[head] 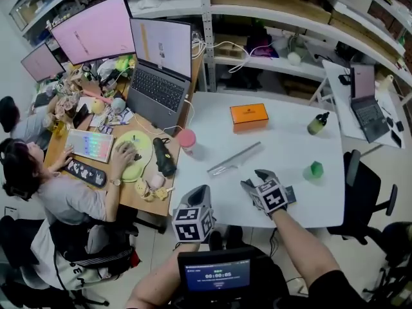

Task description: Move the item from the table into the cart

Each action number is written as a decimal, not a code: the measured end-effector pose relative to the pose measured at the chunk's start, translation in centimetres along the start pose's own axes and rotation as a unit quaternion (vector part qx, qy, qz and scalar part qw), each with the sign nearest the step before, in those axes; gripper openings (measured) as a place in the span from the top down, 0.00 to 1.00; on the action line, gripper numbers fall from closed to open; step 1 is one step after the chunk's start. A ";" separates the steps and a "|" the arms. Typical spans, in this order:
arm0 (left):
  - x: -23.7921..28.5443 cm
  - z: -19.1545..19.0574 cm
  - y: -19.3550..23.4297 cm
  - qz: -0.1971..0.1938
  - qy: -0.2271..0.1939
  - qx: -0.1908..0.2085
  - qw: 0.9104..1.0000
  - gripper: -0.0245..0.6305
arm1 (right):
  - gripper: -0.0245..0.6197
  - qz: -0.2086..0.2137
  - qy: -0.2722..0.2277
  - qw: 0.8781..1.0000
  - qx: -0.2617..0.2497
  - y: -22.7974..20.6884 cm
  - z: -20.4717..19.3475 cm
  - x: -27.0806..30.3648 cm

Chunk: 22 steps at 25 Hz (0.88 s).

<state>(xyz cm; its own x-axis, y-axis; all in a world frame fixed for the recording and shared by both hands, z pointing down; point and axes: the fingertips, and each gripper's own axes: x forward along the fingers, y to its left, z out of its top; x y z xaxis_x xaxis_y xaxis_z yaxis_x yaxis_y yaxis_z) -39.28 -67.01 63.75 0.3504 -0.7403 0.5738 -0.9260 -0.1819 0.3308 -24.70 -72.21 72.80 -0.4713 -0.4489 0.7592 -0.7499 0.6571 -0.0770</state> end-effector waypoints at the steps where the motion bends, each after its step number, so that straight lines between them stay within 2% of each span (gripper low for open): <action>1: 1.0 -0.4 0.3 0.005 0.005 -0.005 1.000 0.93 | 0.55 0.004 0.018 1.000 0.001 -0.5 -0.8 1.3; 7: 4.7 -1.2 1.9 0.028 0.001 -0.035 0.999 0.94 | 0.56 0.013 0.077 0.997 -0.007 -1.9 -3.7 5.4; 8: 5.2 -1.2 2.0 0.029 0.001 -0.037 0.999 0.94 | 0.59 0.010 0.079 0.997 -0.012 -2.0 -3.6 5.6; 11: 6.5 -1.0 2.5 0.029 0.006 -0.036 0.999 0.94 | 0.78 -0.006 0.083 0.996 -0.024 -2.5 -2.9 6.4; 13: 7.2 -1.1 2.5 0.029 0.010 -0.037 0.999 0.94 | 0.82 -0.011 0.086 0.996 -0.026 -2.5 -2.9 6.7; 22: 7.8 -1.3 1.7 0.022 0.022 -0.036 0.999 0.94 | 0.84 -0.008 0.070 0.997 -0.006 -2.6 -2.4 6.5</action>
<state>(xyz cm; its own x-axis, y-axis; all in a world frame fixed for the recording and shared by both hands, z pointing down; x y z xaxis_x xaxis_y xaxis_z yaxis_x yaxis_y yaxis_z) -37.97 -72.22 69.75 0.3169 -0.7167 0.6213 -0.9288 -0.1017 0.3564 -24.70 -75.42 79.51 -0.3890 -0.3703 0.8435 -0.7503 0.6586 -0.0569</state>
